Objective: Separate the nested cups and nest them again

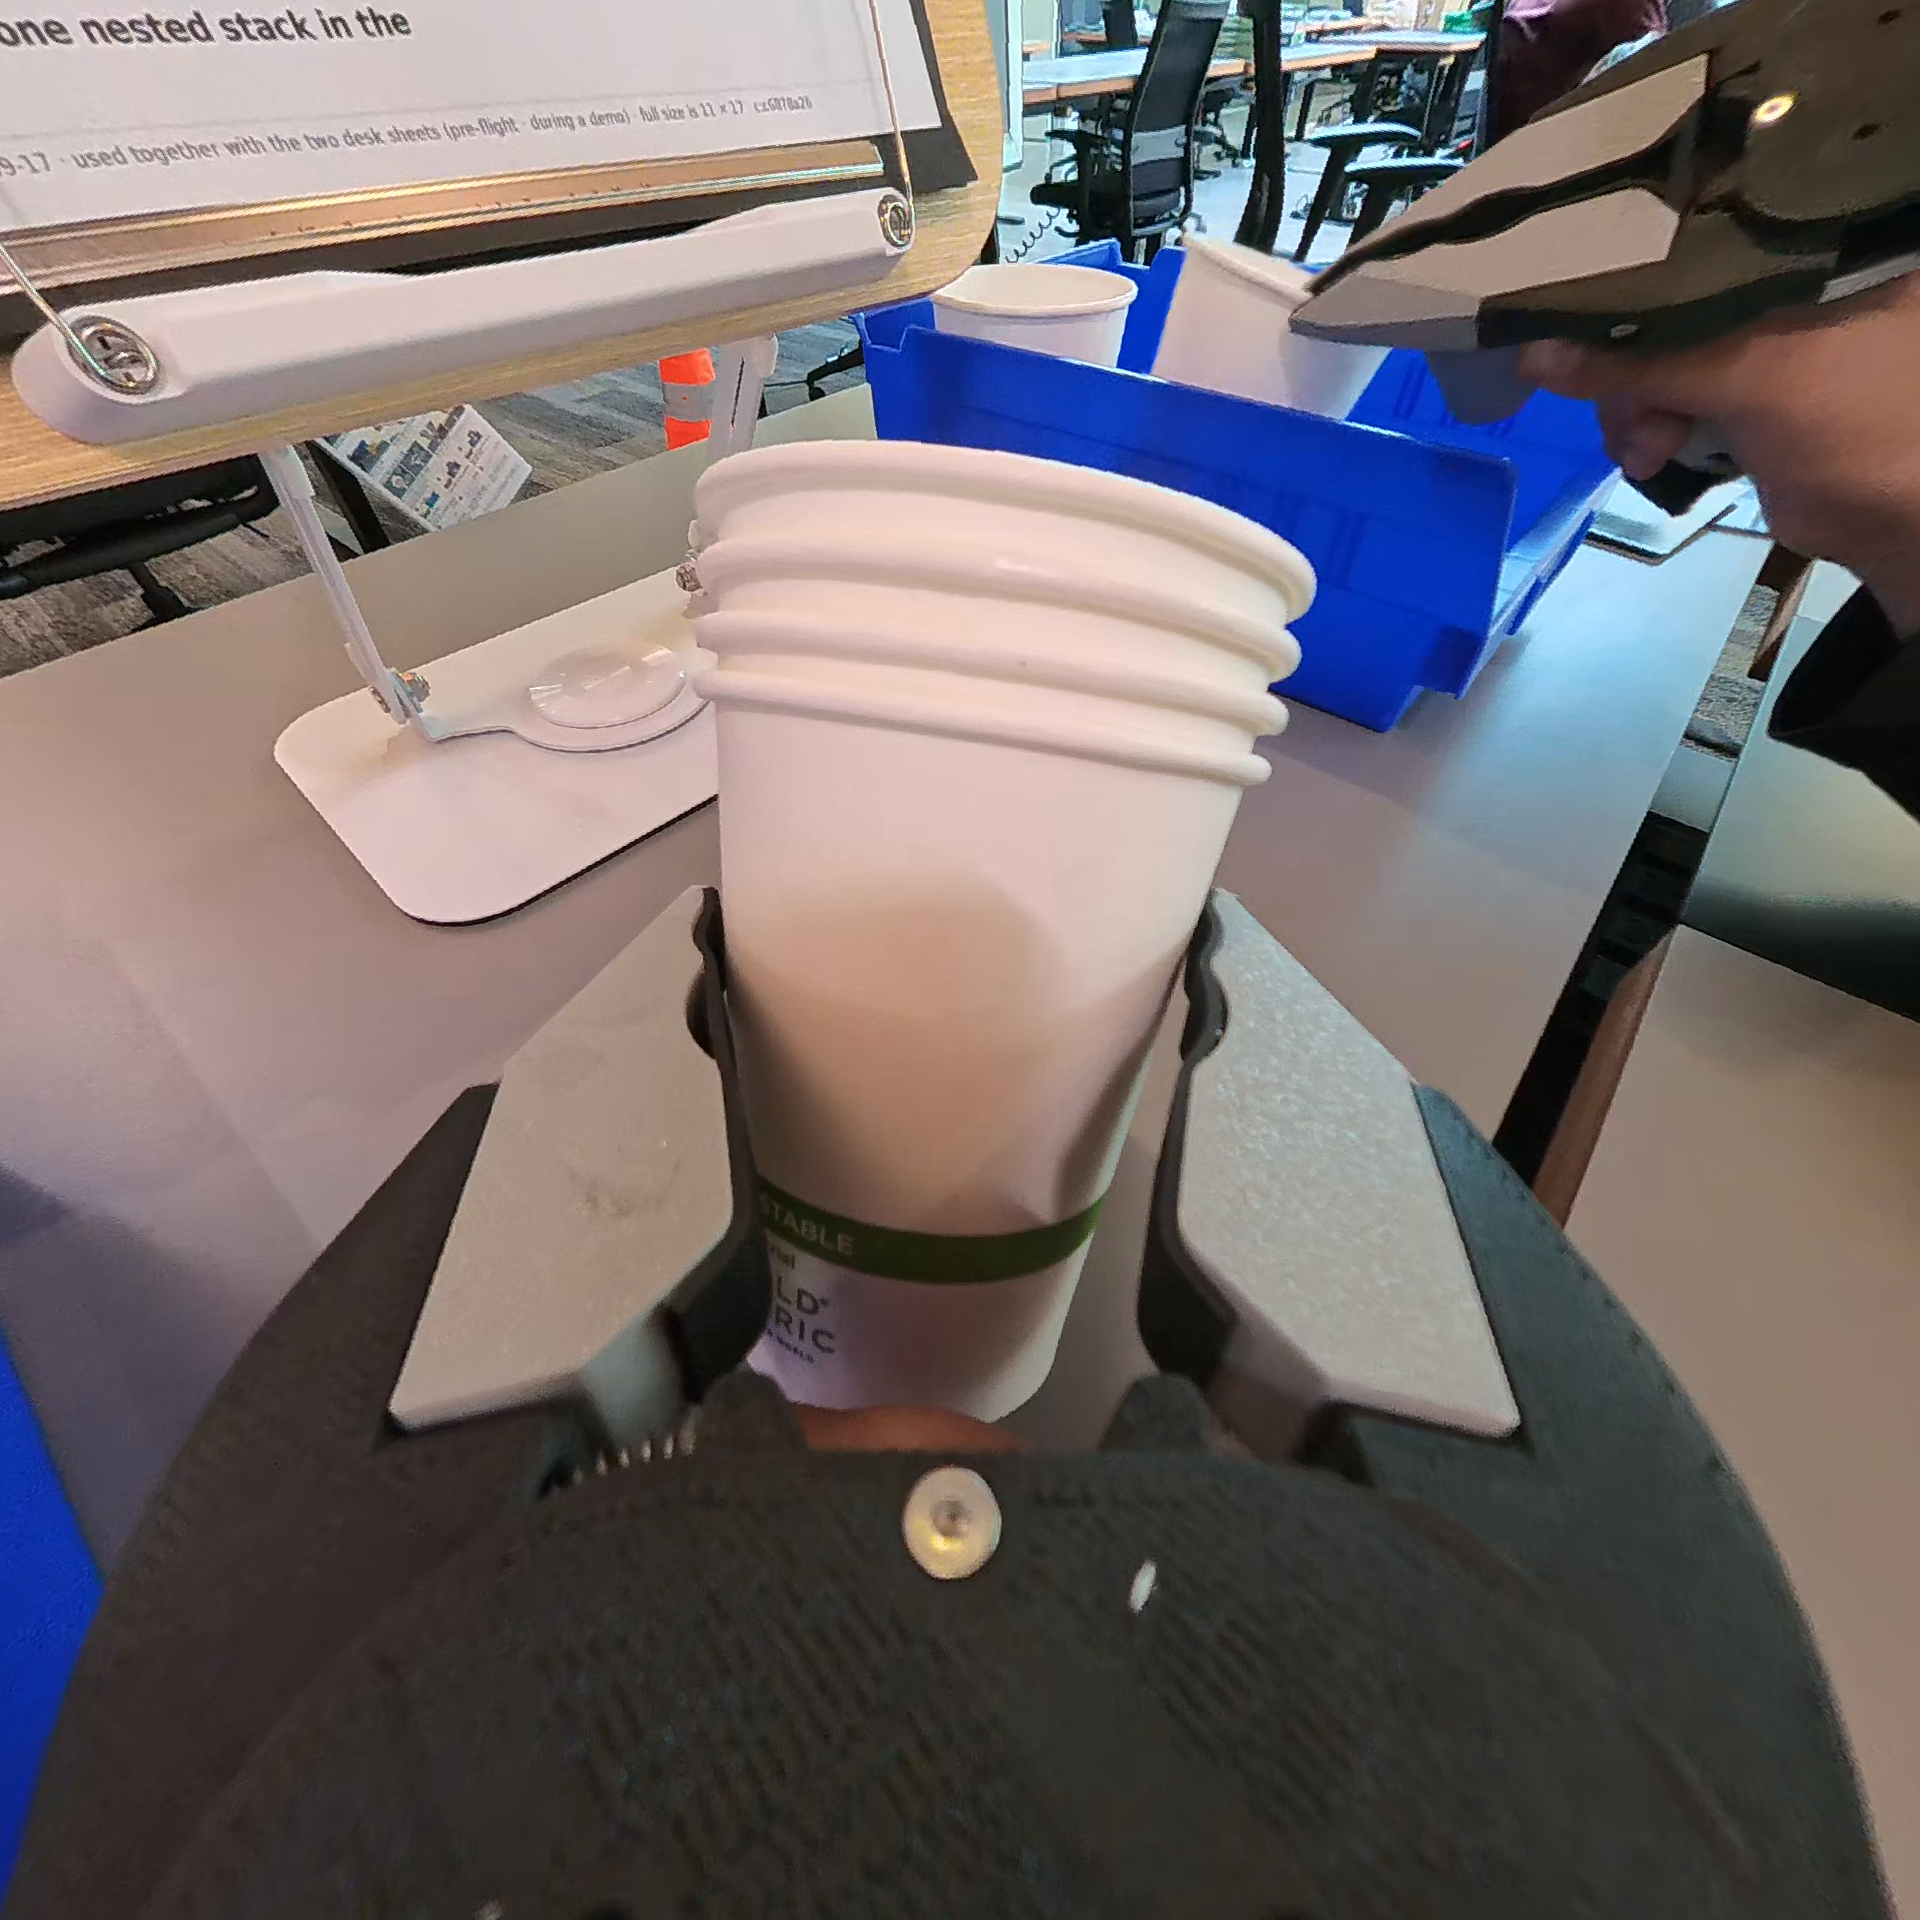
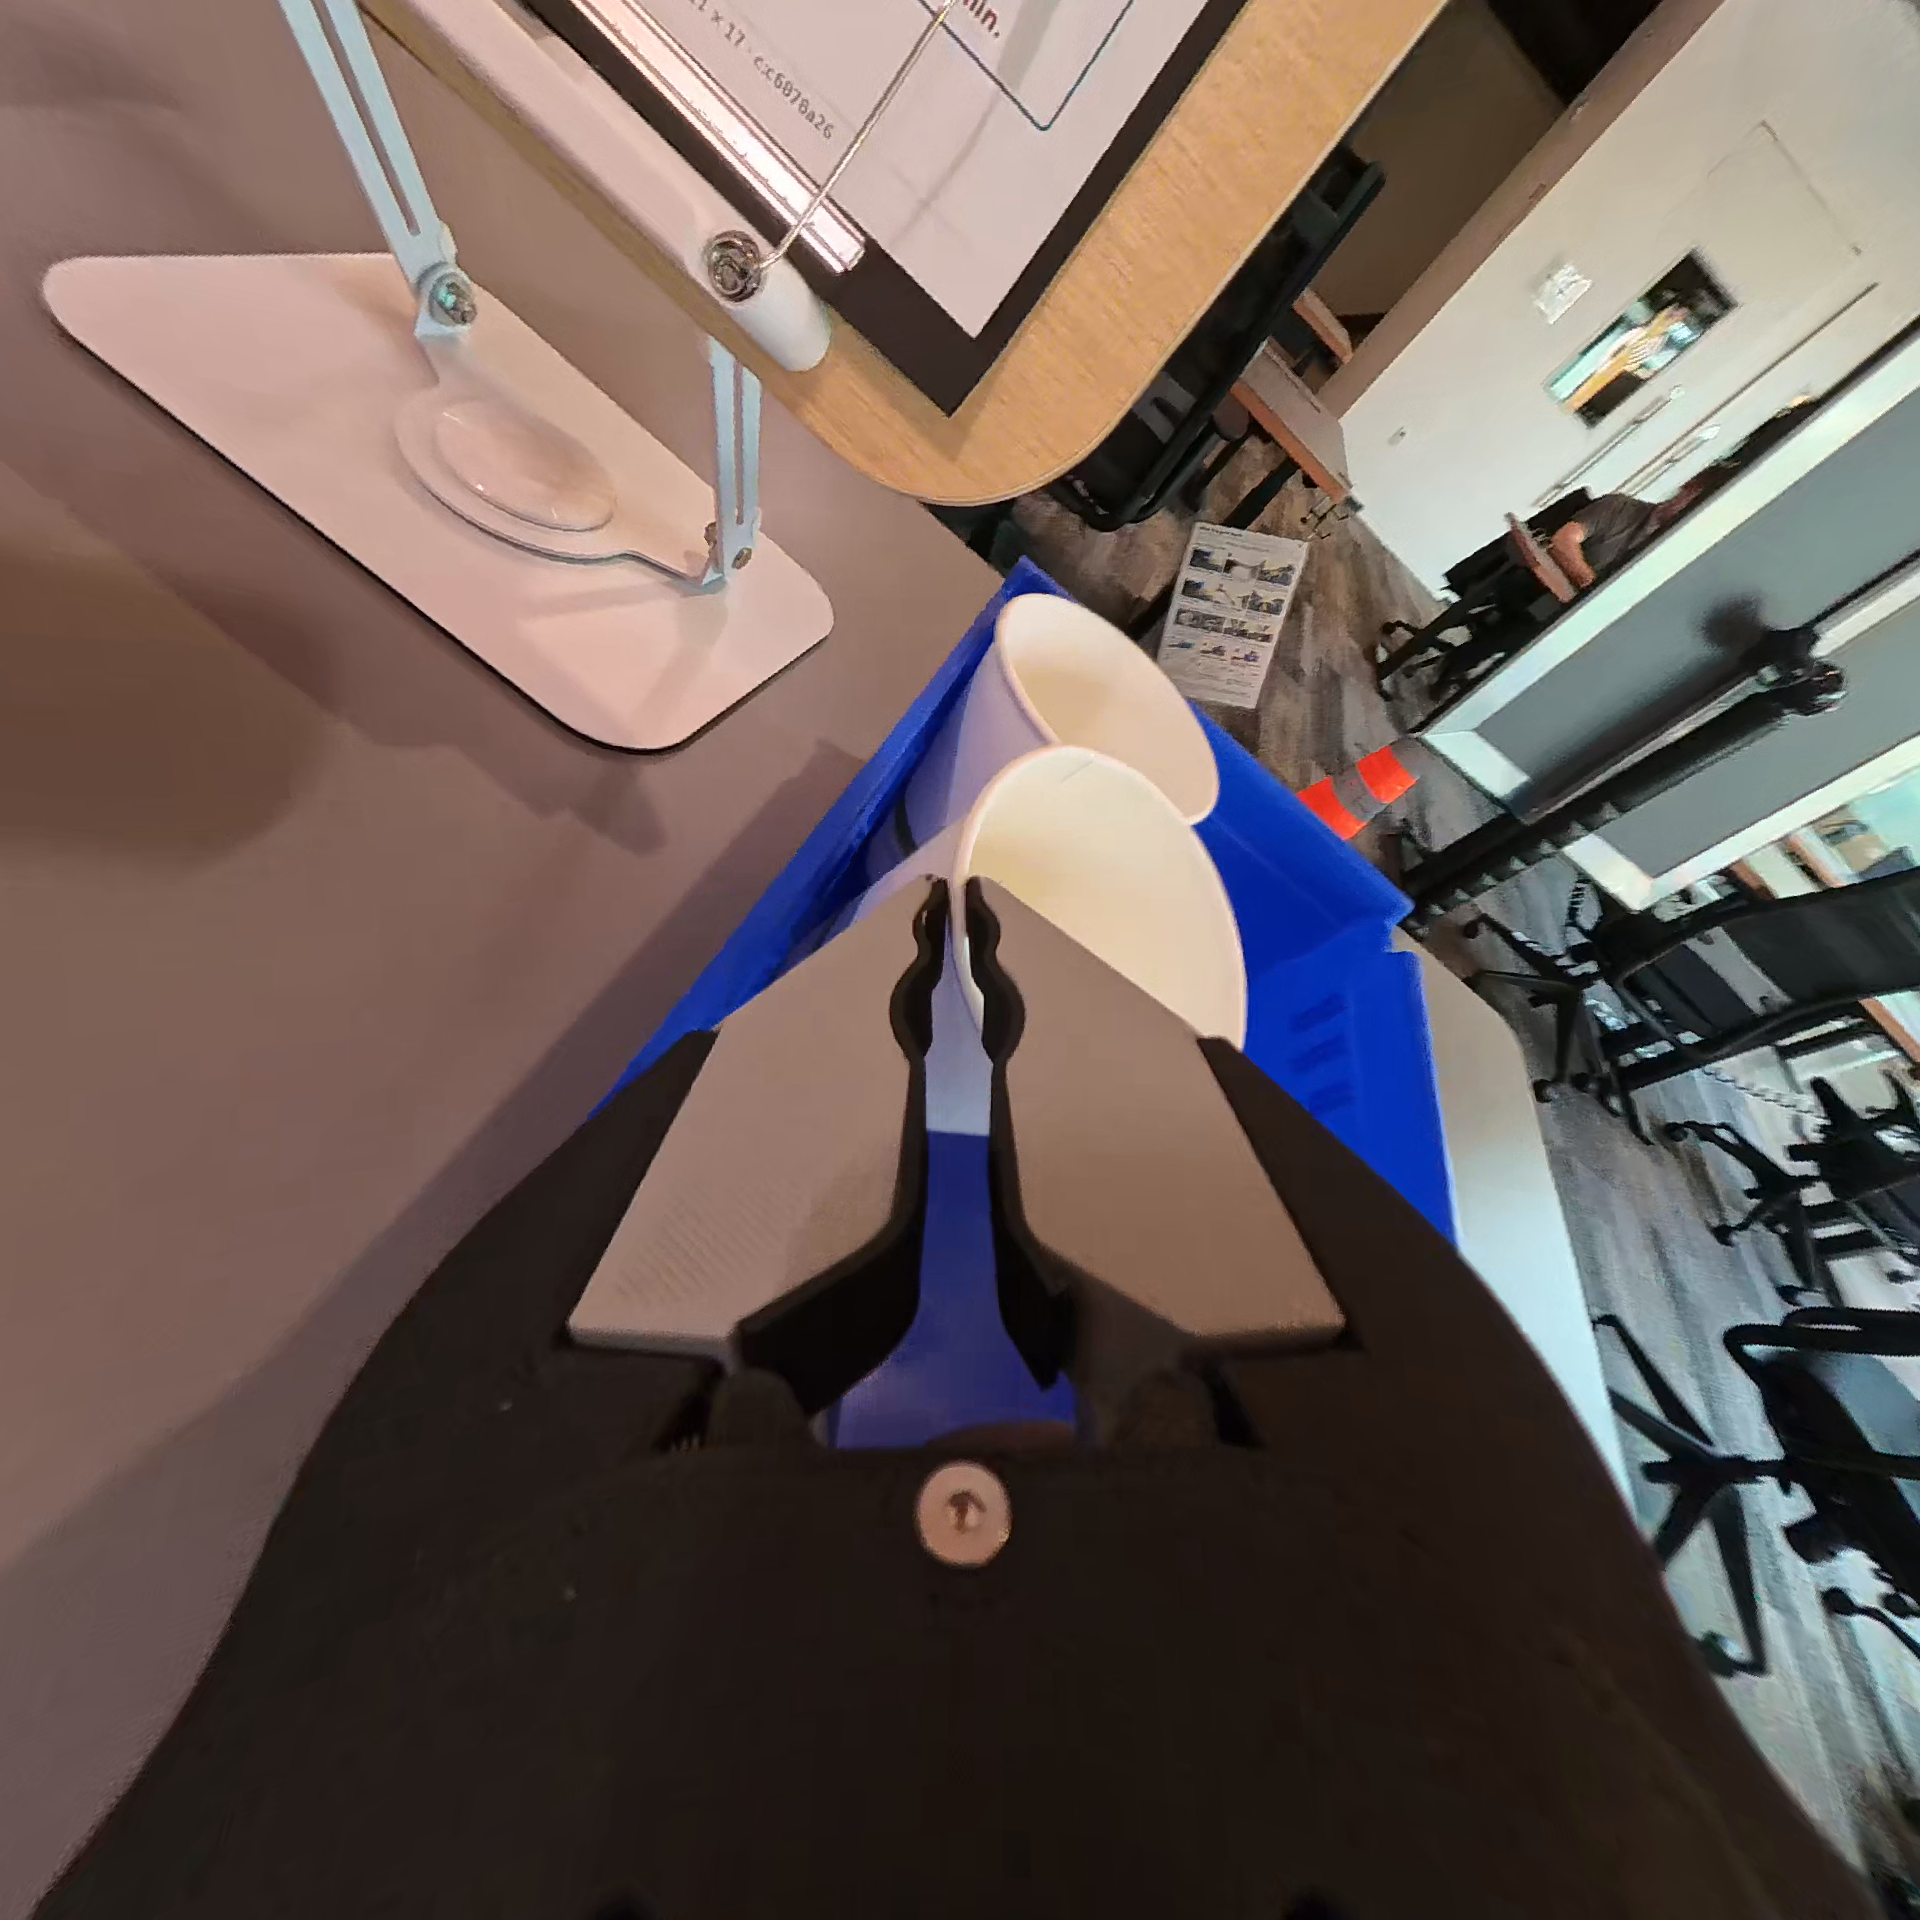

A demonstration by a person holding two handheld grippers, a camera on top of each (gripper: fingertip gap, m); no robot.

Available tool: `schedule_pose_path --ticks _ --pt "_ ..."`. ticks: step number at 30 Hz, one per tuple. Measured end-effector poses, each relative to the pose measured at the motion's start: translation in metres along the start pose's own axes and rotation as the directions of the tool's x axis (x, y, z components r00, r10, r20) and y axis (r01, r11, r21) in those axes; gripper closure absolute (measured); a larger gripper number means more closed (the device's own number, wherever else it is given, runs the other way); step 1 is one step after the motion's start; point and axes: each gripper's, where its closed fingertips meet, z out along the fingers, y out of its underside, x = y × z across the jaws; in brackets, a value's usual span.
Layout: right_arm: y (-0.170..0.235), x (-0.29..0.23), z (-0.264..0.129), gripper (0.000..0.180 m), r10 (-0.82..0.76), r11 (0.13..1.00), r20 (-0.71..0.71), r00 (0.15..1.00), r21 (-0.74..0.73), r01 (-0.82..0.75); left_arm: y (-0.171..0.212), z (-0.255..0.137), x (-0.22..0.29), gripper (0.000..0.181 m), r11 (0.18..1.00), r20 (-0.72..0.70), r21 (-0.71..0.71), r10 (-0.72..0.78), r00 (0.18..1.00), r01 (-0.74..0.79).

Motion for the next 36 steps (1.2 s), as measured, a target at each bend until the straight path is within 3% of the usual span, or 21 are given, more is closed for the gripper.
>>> schedule_pose_path --ticks 18,22,31,36 --pt "-0.013 0.008 -0.015 0.18 0.024 0.996 -0.002 1.0 0.087 -0.024 0.001 -0.001 -0.001 0.093 1.0 0.001 -0.003 -0.009 1.0 0.009" --pt "-0.015 0.008 -0.031 0.18 0.09 0.989 0.117 0.989 0.103 -0.102 0.0 -0.001 -0.002 0.093 1.0 0.001 -0.001 -0.01 1.0 0.01" --pt "0.026 -0.028 -0.036 0.18 0.066 0.992 0.364 0.929 -0.125 -0.022 0.003 0.001 -0.002 0.093 1.0 0.003 -0.01 -0.012 1.0 0.012" --pt "0.059 -0.02 -0.021 0.18 0.108 0.974 0.34 0.934 -0.224 -0.032 0.001 0.0 -0.002 0.093 1.0 0.004 -0.004 -0.01 1.0 0.01"
